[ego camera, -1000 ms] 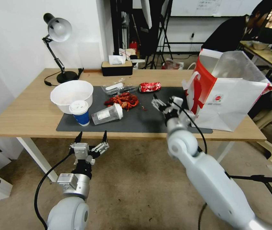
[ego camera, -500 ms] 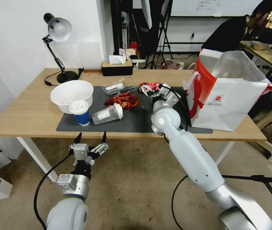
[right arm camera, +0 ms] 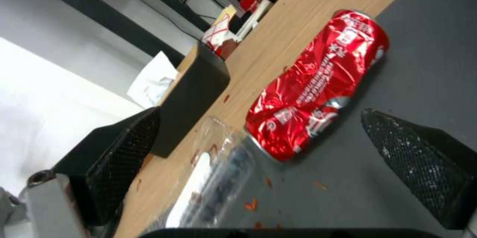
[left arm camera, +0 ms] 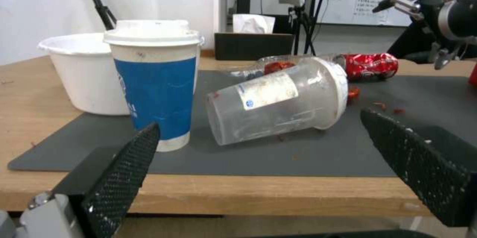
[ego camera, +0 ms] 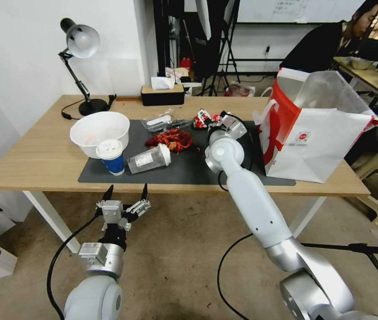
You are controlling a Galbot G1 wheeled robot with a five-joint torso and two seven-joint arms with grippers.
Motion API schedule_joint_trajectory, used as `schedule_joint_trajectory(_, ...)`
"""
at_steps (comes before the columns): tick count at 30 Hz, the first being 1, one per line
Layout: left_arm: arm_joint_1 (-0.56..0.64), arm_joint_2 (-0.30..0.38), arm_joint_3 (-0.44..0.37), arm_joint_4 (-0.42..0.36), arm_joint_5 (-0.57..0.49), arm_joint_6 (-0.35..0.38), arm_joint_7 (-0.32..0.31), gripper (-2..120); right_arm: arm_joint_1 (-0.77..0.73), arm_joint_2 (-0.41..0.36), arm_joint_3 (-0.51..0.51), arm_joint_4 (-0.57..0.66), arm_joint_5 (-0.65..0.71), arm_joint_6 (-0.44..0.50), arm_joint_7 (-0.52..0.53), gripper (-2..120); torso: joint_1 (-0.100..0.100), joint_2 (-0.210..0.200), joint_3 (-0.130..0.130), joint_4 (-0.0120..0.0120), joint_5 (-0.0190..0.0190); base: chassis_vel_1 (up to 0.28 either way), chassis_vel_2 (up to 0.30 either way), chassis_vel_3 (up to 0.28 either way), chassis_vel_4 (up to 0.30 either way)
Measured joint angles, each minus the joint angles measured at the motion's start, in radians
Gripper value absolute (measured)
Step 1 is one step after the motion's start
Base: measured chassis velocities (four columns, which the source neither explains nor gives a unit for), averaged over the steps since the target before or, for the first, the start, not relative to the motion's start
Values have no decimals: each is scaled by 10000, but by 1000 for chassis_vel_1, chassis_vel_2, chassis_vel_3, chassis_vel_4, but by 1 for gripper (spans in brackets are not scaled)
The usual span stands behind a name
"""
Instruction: Pick up the trash from the table and place it into the takeout bag.
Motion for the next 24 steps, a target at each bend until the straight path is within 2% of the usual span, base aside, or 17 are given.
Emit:
schedule_joint_trajectory(6, 21, -93, -18, 36, 16, -15, -8, 100, 492, 432, 302, -1281, -27, 44, -569, 100, 0, 0, 0, 1, -1, 0, 0, 0, 0)
schedule_joint_trajectory(24, 9, -121, -13, 126, 43, -55, -12, 100, 983, 688, 520, -2922, -166, 36, -1427, 100, 0, 0, 0, -1, 0, 0, 0, 0, 0)
